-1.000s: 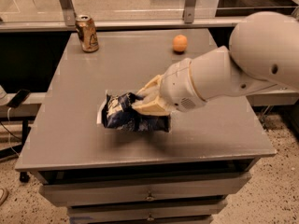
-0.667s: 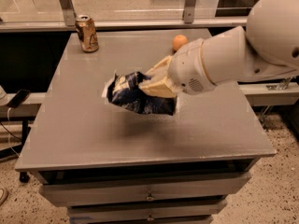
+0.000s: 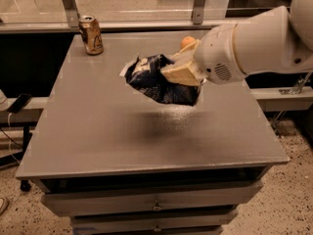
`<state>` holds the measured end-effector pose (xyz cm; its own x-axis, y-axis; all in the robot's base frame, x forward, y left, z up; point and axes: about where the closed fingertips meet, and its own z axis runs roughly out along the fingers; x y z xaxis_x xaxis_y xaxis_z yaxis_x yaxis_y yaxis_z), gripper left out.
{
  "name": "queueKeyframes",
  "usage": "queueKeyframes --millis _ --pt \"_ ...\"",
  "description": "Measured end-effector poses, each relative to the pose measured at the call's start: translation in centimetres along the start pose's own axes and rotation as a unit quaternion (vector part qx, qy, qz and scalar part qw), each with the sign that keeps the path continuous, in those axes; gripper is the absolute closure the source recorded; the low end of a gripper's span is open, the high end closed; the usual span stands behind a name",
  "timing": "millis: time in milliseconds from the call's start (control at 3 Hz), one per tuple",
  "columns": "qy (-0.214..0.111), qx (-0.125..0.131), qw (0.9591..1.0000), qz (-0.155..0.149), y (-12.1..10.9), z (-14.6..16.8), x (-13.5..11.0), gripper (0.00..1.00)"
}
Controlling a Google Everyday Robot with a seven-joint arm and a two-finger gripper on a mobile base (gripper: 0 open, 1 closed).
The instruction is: Move blue chip bag near orange can
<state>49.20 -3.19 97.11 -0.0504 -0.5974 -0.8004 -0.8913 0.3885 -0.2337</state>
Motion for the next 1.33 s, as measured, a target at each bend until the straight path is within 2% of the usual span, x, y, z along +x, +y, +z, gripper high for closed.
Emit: queueKeyframes --millis 667,1333 --pt "-0.040 0.010 0.9987 -0.028 -2.4 3.7 -2.0 1.00" --pt "-0.077 0.007 0.9947 -0.068 -4.7 11.2 -4.3 1.00"
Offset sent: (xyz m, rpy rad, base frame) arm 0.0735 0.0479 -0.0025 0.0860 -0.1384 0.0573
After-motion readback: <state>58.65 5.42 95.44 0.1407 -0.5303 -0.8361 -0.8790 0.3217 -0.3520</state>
